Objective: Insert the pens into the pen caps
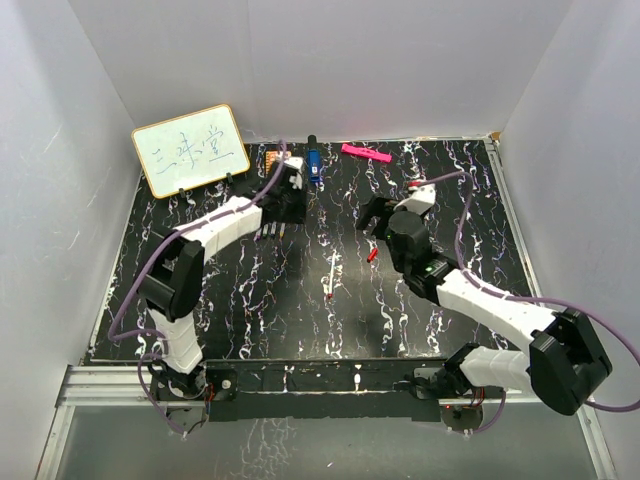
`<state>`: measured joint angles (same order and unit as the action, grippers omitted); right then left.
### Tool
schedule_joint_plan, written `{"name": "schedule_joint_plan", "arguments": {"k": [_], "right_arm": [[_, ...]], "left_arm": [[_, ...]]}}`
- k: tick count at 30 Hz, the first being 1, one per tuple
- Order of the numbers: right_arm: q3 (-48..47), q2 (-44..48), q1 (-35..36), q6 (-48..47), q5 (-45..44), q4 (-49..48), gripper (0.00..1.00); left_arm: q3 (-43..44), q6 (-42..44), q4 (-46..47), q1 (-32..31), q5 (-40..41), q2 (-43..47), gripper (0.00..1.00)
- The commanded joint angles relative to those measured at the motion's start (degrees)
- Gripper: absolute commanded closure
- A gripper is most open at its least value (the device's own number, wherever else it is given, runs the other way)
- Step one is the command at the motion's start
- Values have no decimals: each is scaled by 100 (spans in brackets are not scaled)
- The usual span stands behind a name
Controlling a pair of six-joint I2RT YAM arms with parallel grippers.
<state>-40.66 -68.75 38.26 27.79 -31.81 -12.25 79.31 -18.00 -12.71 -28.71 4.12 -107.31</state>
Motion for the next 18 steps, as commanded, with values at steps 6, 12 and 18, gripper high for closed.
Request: {"name": "schedule_joint_plan", "arguments": {"k": [6, 12, 18], "right_arm": [[38, 46, -1130, 816, 399, 567, 28], [79, -72, -1140, 881, 440, 657, 26], [216, -3, -1140, 815, 562, 463, 27]], "left_arm": [[-823, -228, -816, -1369, -369, 582, 56], [-850, -403, -1172, -1712, -64, 489, 49], [-625, -424, -1071, -1853, -213, 133, 46]]}}
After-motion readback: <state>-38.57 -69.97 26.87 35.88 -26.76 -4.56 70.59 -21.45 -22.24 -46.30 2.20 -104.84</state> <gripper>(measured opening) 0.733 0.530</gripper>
